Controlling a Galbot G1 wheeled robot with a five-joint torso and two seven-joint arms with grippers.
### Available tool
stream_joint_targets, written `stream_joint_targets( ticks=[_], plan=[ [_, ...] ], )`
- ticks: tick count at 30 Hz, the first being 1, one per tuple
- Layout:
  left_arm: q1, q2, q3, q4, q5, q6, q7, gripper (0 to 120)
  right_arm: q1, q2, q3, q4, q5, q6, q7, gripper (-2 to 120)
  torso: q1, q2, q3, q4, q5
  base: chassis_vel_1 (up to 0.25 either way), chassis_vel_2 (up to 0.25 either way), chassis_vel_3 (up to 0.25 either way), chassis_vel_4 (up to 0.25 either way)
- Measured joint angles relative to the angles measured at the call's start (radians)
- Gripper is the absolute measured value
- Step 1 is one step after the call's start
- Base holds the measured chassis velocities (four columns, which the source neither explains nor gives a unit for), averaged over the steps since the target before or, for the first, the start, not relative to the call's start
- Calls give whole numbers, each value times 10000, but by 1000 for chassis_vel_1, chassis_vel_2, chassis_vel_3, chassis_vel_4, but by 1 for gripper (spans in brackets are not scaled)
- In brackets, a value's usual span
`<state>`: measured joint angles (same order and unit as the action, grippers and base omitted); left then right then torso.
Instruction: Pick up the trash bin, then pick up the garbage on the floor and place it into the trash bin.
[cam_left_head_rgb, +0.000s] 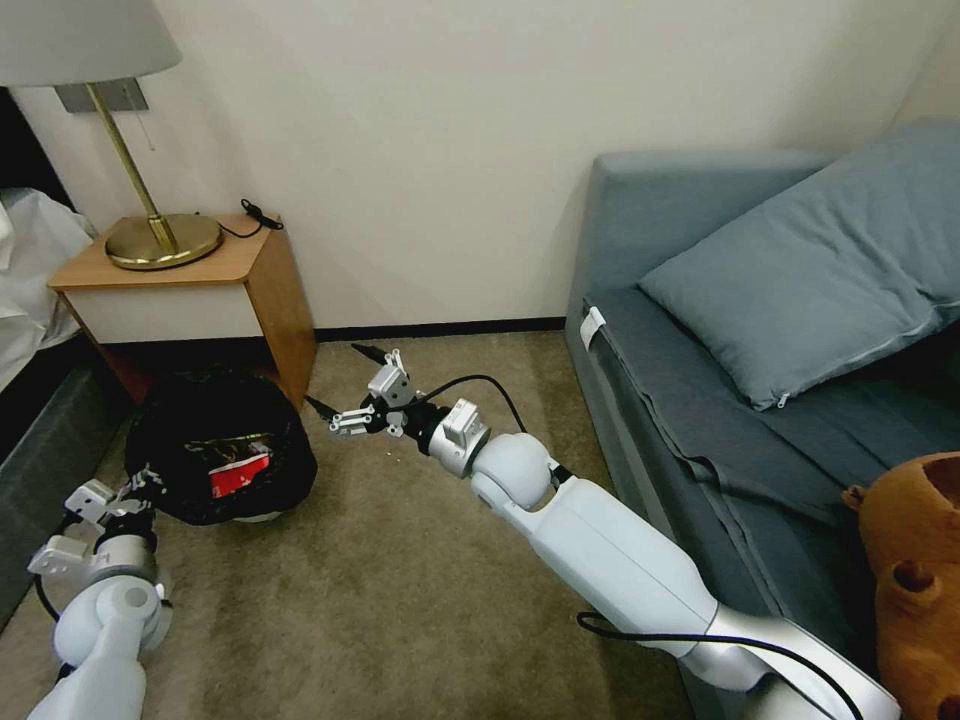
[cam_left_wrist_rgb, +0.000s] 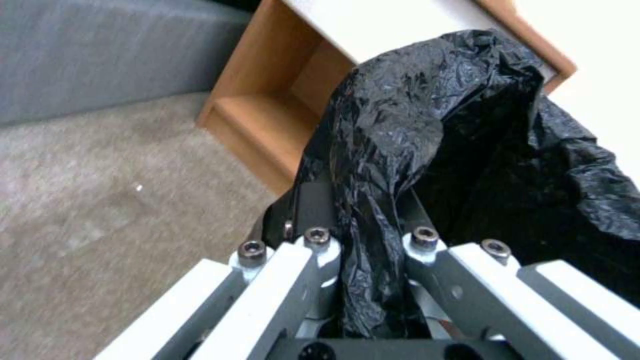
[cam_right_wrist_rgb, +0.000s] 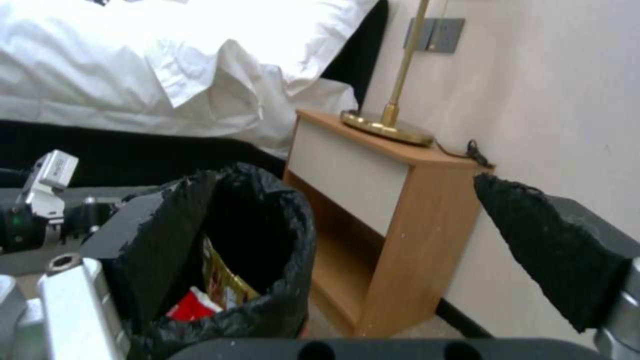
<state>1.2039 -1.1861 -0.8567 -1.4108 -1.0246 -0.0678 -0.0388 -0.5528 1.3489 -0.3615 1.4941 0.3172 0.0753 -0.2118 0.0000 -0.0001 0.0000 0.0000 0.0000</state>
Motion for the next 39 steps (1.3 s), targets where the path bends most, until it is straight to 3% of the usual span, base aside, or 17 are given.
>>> stream_joint_targets(
  ticks=[5, 11, 16, 18, 30, 32, 36, 39],
  plan=[
    [-153, 66, -7, 702, -81, -175, 56, 5, -52, 32, -89, -123, -75, 16, -10, 100, 0, -1, 0, -1, 0, 0, 0, 0, 0],
    [-153, 87, -38, 827, -72, -99, 58, 5, -80, 79, -118, -219, -84, 41, -36, 100, 0, 0, 0, -1, 0, 0, 0, 0, 0],
    [-152, 98, -46, 796, -51, 10, 22, 12, -88, 85, -119, -239, -86, 59, -49, 100, 0, -1, 0, -2, -1, 0, 0, 0, 0],
    [-159, 107, -68, 750, 24, 41, 3, 29, -135, 75, -74, -239, -85, 81, -63, 100, 0, 0, 0, 0, 1, 0, 0, 0, 0],
    [159, 145, -230, 145, 431, 64, -28, 67, -197, 87, 26, -205, 90, 85, 40, 100, 0, 0, 0, -1, 0, 0, 0, 0, 0],
    [419, 148, -329, -236, 1067, -61, -21, 79, -196, 144, 33, -146, 304, -120, 334, 100, 0, 0, 0, 0, 0, 0, 0, 0, 0],
    [654, 146, -436, -546, 1782, -273, -4, 88, -172, 205, 34, -57, 524, -465, 867, 100, 0, 0, -1, 0, 0, 0, 0, 0, 0],
    [1076, 149, -567, -1133, 2734, -435, 145, 101, -97, 258, 33, 203, 879, -1354, 2113, 100, 0, 1, -1, 2, 0, 0, 0, 0, 0]
  ],
)
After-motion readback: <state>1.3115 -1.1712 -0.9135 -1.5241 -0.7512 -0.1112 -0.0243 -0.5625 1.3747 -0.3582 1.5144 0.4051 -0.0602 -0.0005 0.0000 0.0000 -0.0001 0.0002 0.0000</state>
